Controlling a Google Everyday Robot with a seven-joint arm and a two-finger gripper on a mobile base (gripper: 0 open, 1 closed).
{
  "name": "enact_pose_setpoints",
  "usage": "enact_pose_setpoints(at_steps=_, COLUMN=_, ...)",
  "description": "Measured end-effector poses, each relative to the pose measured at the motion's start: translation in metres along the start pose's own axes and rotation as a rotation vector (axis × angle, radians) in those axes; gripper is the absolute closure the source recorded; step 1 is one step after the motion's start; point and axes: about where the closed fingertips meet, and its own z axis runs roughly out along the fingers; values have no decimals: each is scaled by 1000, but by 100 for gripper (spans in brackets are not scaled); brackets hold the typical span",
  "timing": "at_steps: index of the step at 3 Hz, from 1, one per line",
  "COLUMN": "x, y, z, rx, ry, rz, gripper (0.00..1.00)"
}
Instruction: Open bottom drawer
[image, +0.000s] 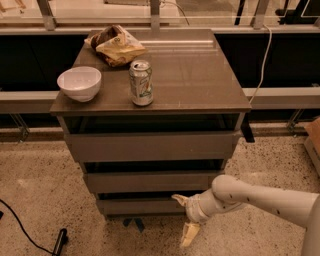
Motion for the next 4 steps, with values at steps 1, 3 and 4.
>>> enact_pose_setpoints(at_steps=1, x=28, y=2, z=25, rx=58, ry=16, rz=32, gripper=0)
enact_pose_setpoints(at_steps=3, x=48, y=-3, z=54, rx=129, ry=-81, rz=51, gripper=0)
enact_pose_setpoints(at_steps=4, x=47, y=-2, z=54, rx=127, ry=-79, rz=52, gripper=0)
